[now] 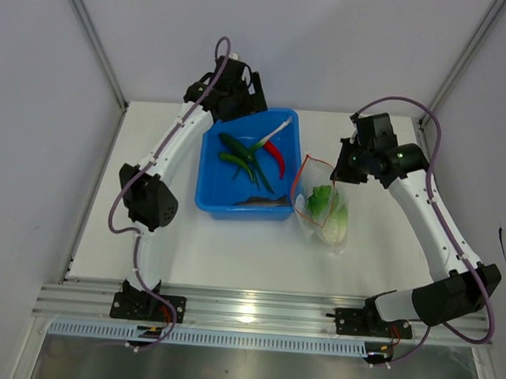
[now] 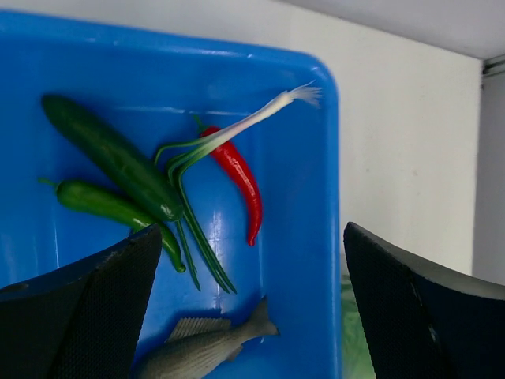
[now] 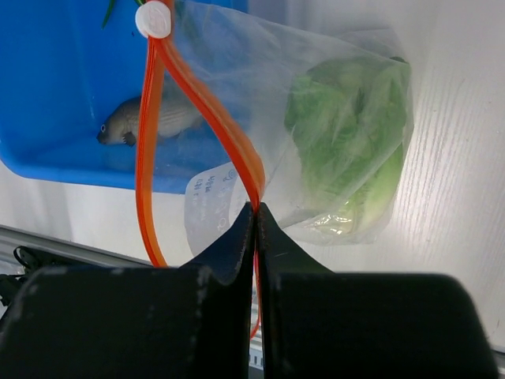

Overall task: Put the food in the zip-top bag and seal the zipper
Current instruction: Adjust the zipper food storage bag at the center of the board, then pick up the fake vegetable from the bin, then place the fake vegetable in the zipper food storage bag.

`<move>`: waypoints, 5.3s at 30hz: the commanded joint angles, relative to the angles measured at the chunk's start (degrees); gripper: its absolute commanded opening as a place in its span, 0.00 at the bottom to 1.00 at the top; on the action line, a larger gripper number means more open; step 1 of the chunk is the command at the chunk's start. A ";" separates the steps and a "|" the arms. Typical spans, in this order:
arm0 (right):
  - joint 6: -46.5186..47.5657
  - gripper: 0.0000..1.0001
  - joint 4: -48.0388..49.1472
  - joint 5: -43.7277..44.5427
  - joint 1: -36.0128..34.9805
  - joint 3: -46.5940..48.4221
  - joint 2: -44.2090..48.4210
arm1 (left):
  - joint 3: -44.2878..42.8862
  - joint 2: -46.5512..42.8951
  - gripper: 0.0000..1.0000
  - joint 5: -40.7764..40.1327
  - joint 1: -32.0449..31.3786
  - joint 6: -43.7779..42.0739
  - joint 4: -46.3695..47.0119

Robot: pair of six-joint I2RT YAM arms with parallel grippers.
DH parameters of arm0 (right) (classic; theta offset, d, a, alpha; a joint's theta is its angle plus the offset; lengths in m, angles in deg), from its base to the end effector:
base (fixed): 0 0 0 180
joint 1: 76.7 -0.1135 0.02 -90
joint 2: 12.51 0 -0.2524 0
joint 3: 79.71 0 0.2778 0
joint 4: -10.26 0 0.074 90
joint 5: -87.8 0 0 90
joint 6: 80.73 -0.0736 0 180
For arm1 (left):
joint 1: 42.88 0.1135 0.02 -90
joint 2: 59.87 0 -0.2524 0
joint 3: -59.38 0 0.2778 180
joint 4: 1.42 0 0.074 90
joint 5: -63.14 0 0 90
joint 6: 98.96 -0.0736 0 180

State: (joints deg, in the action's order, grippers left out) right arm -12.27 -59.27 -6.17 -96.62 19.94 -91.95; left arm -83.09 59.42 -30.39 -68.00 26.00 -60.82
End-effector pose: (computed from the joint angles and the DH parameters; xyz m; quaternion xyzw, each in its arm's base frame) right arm 0.3090 0.1174 0.3458 0.0012 0.9372 0.1533 0.3134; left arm 0.4708 -0.2157 0.3558 -0.0903 0.8870 -0.2025 0.4051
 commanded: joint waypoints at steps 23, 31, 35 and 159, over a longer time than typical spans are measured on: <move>0.53 0.00 3.80 0.63 -2.49 -3.94 -0.81 | 4.31 9.12 0.83 -8.08 -0.36 15.57 0.78; 0.71 0.00 3.44 1.59 -2.58 -5.34 0.78 | 8.00 10.70 0.80 -5.87 -0.63 18.29 0.78; 0.36 0.00 3.88 0.98 -2.67 -6.14 0.86 | 4.50 12.90 0.81 -6.05 -0.36 19.18 -1.42; -9.31 0.00 3.62 22.69 -22.00 -5.70 8.95 | 50.11 -28.58 0.01 34.30 -20.23 30.34 24.16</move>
State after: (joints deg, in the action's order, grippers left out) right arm -19.79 -57.48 14.16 -117.85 13.98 -84.52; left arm -28.76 32.18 7.99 -88.79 55.73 -32.55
